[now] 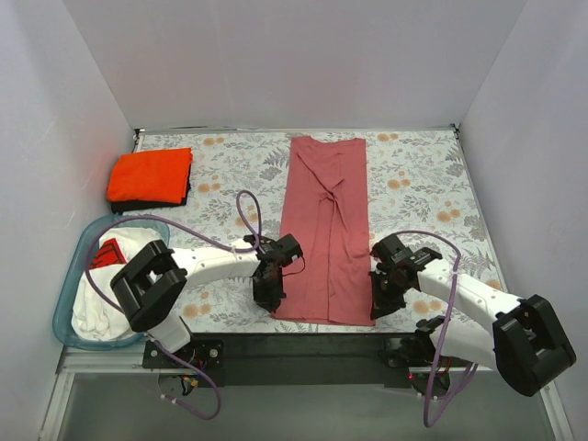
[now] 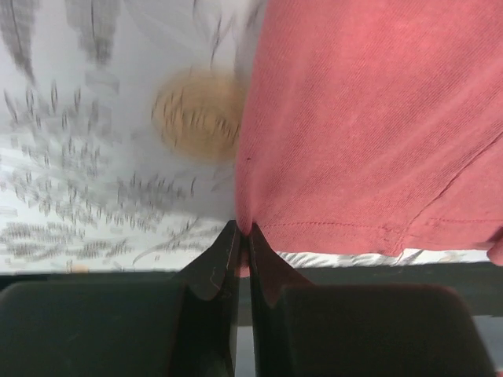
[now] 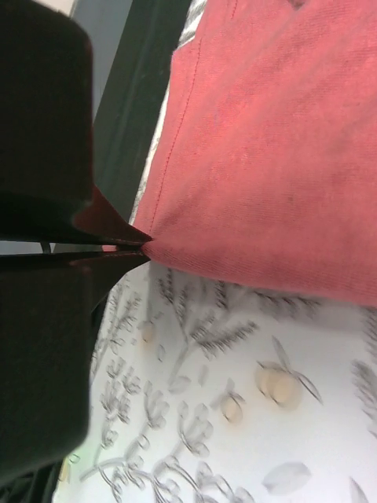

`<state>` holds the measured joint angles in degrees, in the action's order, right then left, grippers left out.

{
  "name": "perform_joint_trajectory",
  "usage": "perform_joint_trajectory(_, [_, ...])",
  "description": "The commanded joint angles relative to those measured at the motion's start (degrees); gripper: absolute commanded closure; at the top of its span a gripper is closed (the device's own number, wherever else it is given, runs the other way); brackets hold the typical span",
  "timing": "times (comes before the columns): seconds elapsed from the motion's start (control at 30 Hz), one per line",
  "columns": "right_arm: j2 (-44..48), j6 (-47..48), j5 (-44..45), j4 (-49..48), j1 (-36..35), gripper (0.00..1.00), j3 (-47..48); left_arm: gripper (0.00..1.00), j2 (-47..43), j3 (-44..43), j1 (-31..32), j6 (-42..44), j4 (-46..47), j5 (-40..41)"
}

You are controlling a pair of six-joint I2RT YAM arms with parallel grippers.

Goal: Fold and stack the t-shirts
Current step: Fold the tshirt

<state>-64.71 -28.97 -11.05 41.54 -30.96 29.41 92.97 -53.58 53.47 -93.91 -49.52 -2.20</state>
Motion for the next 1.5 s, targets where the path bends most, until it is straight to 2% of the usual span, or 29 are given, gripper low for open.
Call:
perform_joint_trajectory(0.0, [3.00,-4.41,0.85,6.87,-6.45,0.99,1.18,1.00,-7.60,2.34,5.83,-4.86,-7.17,-1.58])
perform_joint_trajectory(0.1, [5.90,-8.73,0.33,8.82,-11.22,0.99,0.30,1.00,-12.09,4.80,9.18,-8.30,-7.53,-4.39])
perform_joint_trajectory(0.2, [7.93,-9.00,1.55,8.74,-11.49,0.99,1.52,1.00,-14.04,5.07,8.85,-9.71,-5.77,-4.49])
perform_joint_trajectory(0.27, [6.10,-8.12,4.70,9.08,-11.49,0.99,4.42,1.00,-13.61,3.32,7.27,-8.49,-5.06,-3.26])
perform_joint_trajectory(0.47, [-6.19,0.48,13.66,9.79,-9.74,0.99,22.16,1.00,-9.66,-7.05,-3.27,-1.38,-3.75,1.49])
perform_joint_trajectory(0.5, [-7.53,1.71,13.86,9.70,-7.64,0.99,24.27,1.00,-9.39,-8.02,-6.94,-0.32,-3.22,3.23])
perform_joint_trajectory(0.6, [-12.71,5.41,15.26,9.53,-3.24,0.99,32.71,1.00,-7.28,-12.06,-12.58,3.01,-0.06,4.74])
perform_joint_trajectory(0.87, [-25.80,12.79,15.36,8.12,6.60,0.99,49.32,1.00,2.38,-22.69,-20.33,10.14,8.56,9.40])
perform_joint_trajectory(1.17, [-35.13,16.40,12.63,6.19,11.09,0.99,55.31,1.00,9.85,-29.56,-23.33,14.45,14.89,10.37])
perform_joint_trajectory(1.47, [-39.09,17.81,11.49,2.41,13.38,0.99,57.43,1.00,14.69,-29.91,-23.85,16.48,18.84,10.63])
